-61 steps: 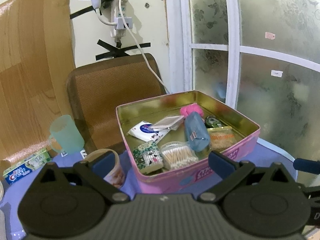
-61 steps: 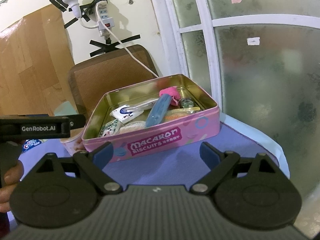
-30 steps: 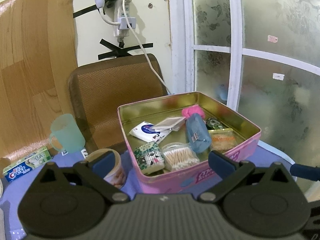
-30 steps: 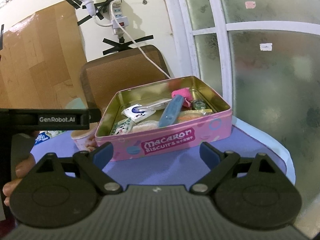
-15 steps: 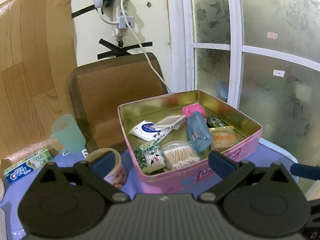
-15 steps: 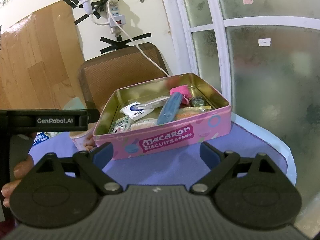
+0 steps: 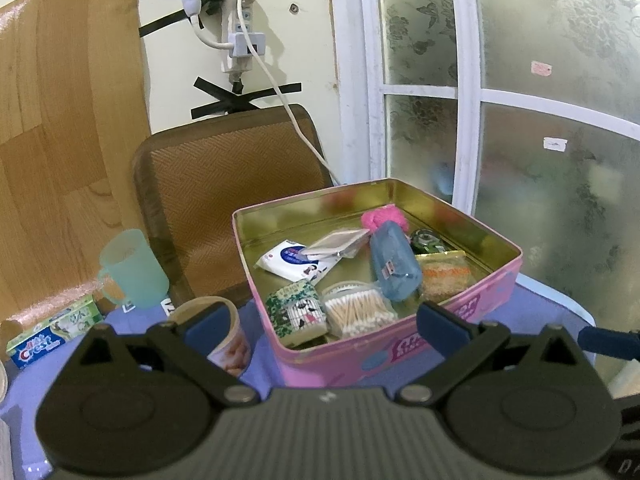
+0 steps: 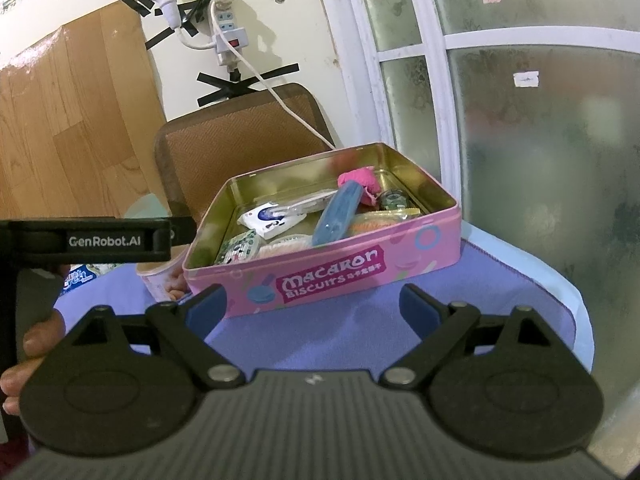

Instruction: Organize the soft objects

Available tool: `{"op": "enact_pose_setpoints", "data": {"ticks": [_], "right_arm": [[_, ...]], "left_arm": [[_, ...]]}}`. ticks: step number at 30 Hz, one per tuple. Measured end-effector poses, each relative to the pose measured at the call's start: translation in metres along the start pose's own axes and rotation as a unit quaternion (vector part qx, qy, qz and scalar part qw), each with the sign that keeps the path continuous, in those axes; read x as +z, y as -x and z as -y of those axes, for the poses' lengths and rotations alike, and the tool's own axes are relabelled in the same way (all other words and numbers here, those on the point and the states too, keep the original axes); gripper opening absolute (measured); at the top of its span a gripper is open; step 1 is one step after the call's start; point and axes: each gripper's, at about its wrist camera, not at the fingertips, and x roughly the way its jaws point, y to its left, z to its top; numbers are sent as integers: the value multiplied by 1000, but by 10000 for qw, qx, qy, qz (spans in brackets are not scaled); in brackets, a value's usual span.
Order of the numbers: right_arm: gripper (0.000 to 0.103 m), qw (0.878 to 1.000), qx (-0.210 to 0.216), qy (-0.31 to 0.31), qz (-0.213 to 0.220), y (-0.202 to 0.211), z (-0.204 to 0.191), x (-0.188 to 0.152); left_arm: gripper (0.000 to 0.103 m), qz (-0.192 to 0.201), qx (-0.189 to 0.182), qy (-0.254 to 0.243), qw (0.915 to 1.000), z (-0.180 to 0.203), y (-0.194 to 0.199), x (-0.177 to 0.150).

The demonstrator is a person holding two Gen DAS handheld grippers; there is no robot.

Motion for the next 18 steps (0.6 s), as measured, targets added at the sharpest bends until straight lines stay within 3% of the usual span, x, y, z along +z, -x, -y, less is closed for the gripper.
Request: {"op": "enact_pose_setpoints", "data": {"ticks": [18], "right_arm": [[95,10000,-14,-14,-13,0,0,0]], "left_arm": [[103,-87,-58,4,9999,1,-2,-1]]}}
